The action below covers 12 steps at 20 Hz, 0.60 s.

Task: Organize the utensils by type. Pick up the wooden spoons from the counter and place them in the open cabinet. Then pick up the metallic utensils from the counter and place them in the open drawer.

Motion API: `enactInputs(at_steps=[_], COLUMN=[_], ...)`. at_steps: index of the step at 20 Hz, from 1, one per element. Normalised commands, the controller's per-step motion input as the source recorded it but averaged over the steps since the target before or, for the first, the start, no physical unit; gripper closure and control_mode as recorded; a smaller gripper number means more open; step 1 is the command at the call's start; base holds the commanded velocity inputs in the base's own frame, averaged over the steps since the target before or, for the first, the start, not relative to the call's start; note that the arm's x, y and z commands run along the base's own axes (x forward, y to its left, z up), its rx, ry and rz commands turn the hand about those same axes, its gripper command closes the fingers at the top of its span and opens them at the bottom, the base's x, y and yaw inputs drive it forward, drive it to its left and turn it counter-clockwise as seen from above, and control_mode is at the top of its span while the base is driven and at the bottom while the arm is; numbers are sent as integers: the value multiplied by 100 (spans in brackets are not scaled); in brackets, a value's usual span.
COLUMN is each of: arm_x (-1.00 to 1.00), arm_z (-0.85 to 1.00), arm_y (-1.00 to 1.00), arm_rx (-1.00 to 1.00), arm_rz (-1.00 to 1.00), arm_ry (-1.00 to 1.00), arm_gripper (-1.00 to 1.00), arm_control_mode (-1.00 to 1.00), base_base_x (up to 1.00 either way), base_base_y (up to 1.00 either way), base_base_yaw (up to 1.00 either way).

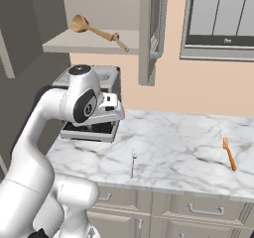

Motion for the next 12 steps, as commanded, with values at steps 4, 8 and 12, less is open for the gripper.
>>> enactInputs(at_steps=[4,8,12], arm_x=[0,0,0], arm_z=[-27,-36,-50], arm_y=[0,-4,-10], arm_rx=[0,3,4], arm_rz=[0,0,0], arm_ry=[16,12,1], arm_gripper=[-100,-100,-100], arm_control_mode=[-100,-100,-100], base_base_x=[0,0,0], base_base_y=[0,0,0], base_base_yaw=[0,0,0])
